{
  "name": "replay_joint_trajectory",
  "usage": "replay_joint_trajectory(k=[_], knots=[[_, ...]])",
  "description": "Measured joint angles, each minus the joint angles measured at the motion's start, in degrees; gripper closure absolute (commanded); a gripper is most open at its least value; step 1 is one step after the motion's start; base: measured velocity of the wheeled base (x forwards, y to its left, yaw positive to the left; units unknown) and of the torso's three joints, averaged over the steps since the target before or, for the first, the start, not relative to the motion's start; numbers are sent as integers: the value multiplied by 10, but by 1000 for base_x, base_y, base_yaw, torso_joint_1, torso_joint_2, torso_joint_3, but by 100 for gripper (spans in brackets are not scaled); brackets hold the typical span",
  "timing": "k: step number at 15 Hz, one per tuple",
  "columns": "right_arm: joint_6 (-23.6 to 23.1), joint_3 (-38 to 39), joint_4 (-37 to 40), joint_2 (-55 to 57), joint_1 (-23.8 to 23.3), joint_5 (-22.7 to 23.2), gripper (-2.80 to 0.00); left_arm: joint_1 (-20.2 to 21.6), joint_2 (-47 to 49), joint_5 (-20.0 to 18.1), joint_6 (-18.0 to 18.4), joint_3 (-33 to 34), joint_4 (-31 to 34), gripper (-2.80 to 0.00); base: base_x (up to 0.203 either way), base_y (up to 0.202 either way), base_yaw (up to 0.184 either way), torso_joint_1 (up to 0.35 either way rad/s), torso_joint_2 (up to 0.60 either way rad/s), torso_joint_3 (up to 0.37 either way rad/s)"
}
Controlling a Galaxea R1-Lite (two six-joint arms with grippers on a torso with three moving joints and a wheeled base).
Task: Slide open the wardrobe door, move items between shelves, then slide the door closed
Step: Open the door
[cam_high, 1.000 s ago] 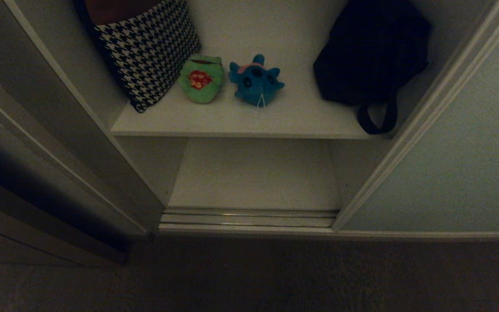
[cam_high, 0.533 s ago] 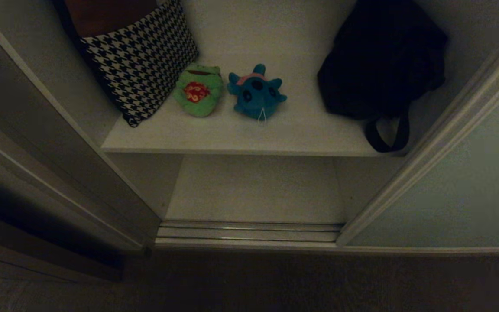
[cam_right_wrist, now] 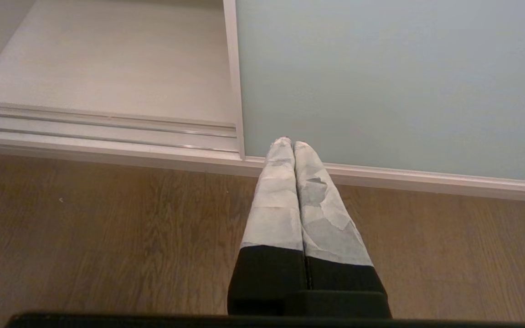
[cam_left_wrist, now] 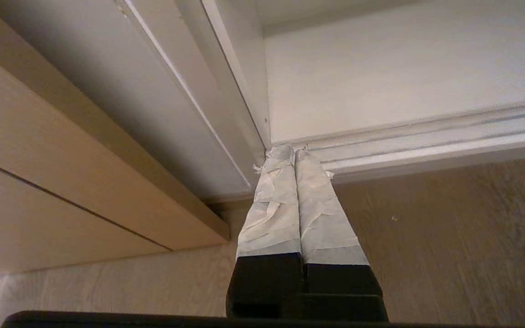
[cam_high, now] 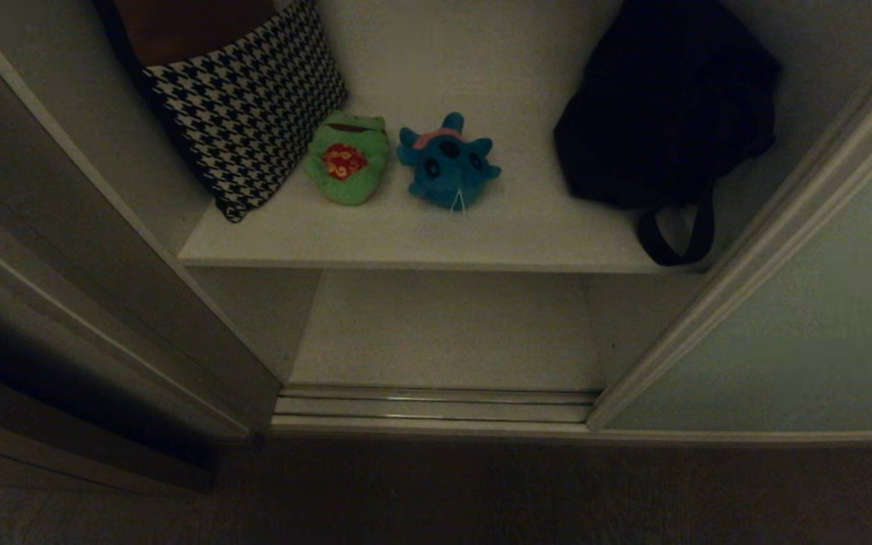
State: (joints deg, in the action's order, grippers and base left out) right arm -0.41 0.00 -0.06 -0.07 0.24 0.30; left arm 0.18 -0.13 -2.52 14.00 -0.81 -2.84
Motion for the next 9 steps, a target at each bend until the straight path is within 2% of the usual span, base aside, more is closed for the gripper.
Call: replay_joint_trajectory(k=[2,5,9], knots=[[0,0,0,0,0,0,0,0,2,-4,-2,-57,12,0,0,0,0,0,0,0],[0,0,0,0,0,0,0,0,49,-16,-8,-196,31,0,0,0,0,0,0,0],[0,0,0,0,0,0,0,-1,257,-33,-50,-407,22,0,0,0,0,0,0,0]])
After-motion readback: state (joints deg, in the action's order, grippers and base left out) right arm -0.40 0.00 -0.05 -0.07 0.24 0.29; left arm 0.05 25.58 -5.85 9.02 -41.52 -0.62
